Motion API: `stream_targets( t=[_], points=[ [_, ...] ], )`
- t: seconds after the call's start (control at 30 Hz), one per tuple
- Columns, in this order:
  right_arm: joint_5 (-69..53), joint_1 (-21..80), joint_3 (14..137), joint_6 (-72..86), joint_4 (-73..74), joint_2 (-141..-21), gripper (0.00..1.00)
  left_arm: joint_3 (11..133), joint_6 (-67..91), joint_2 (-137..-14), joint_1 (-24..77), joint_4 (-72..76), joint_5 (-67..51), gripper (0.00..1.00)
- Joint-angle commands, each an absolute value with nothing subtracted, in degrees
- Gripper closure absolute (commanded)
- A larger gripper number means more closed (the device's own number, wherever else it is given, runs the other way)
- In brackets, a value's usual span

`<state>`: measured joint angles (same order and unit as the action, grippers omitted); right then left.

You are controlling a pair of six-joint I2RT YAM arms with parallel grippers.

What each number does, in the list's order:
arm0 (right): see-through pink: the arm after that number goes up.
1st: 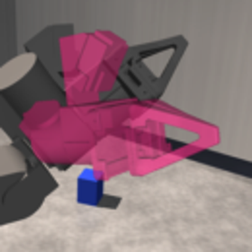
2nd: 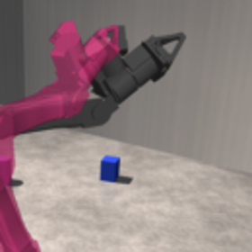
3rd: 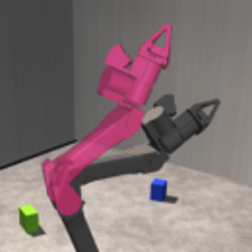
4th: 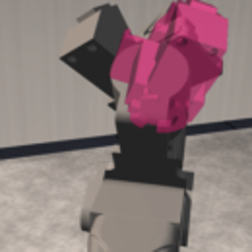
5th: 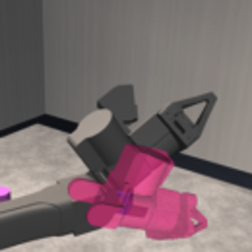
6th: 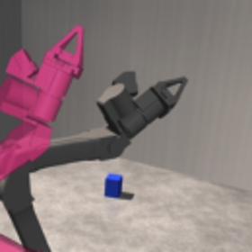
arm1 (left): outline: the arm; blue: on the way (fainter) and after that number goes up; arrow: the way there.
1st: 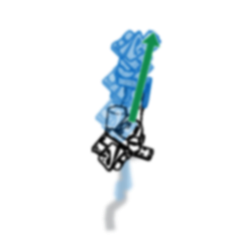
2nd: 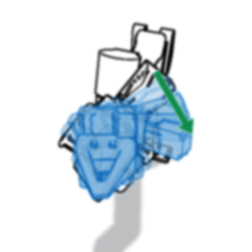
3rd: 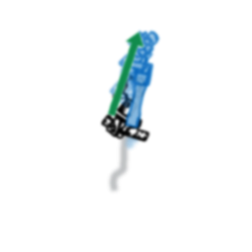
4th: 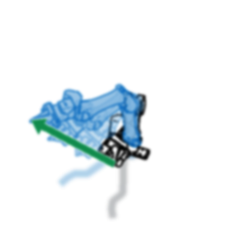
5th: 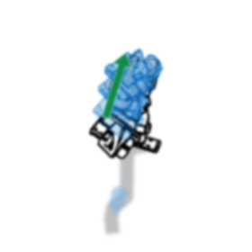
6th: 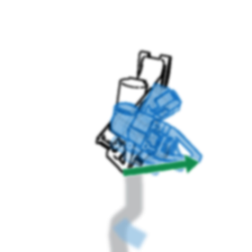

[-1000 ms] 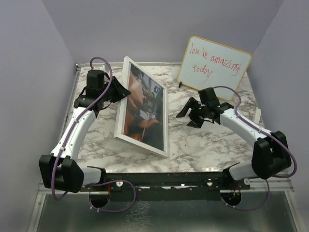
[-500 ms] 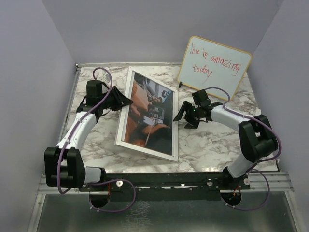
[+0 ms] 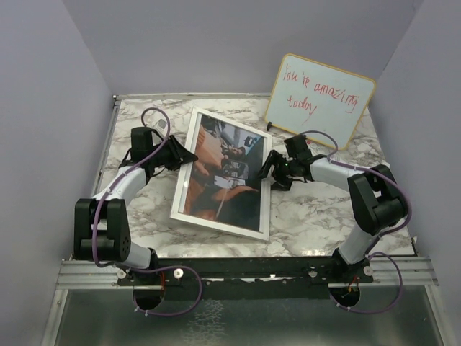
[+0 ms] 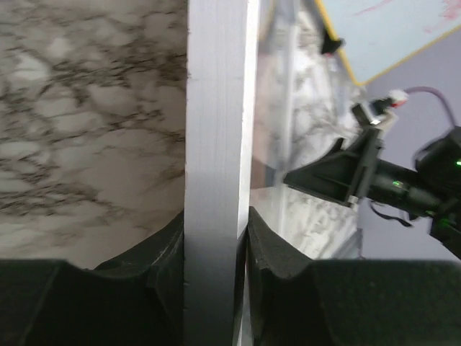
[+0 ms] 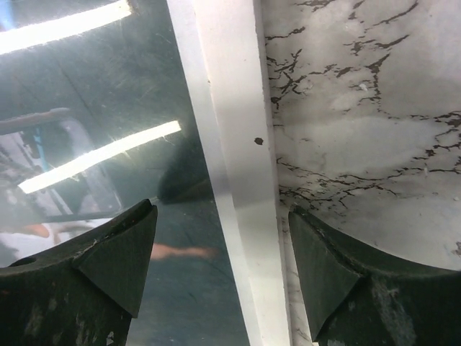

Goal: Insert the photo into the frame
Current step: Turn over the photo frame at the center of the board.

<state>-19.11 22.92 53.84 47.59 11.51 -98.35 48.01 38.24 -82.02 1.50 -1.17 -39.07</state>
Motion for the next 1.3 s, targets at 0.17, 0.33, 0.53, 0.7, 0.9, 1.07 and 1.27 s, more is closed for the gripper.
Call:
stream_targets(
  t=[0.17, 0.33, 0.53, 0.7, 0.9, 1.07, 1.27],
  points=[
    [-22.5, 22.1, 52.2, 46.2, 8.2, -99.7, 0.22, 44.2, 34.5, -86.4, 0.8, -4.6, -32.8, 0.50],
    [-24.2, 22.1, 52.7, 44.9, 8.0, -100.6, 0.22, 42.4, 34.5, -88.7, 0.8, -3.2, -32.3, 0.49],
    [-24.6, 22.1, 53.2, 44.0, 8.8, -101.0, 0.22, 42.5, 32.2, -89.5, 0.7, -4.5, -30.1, 0.39],
    [-23.8, 22.1, 54.1, 43.0, 10.6, -101.4, 0.22, 43.3, 30.1, -89.7, 0.5, -6.3, -28.0, 0.29],
    [-23.4, 22.1, 54.5, 42.2, 11.6, -101.3, 0.22, 44.6, 28.2, -89.9, 0.5, -10.5, -22.9, 0.26],
    [-21.8, 22.1, 55.5, 41.0, 13.7, -100.5, 0.23, 46.5, 26.1, -89.2, 0.5, -15.6, -16.6, 0.21],
    [-21.0, 22.1, 57.1, 39.8, 15.5, -100.8, 0.23, 47.7, 24.7, -87.7, 0.5, -19.2, -12.7, 0.21]
  ],
)
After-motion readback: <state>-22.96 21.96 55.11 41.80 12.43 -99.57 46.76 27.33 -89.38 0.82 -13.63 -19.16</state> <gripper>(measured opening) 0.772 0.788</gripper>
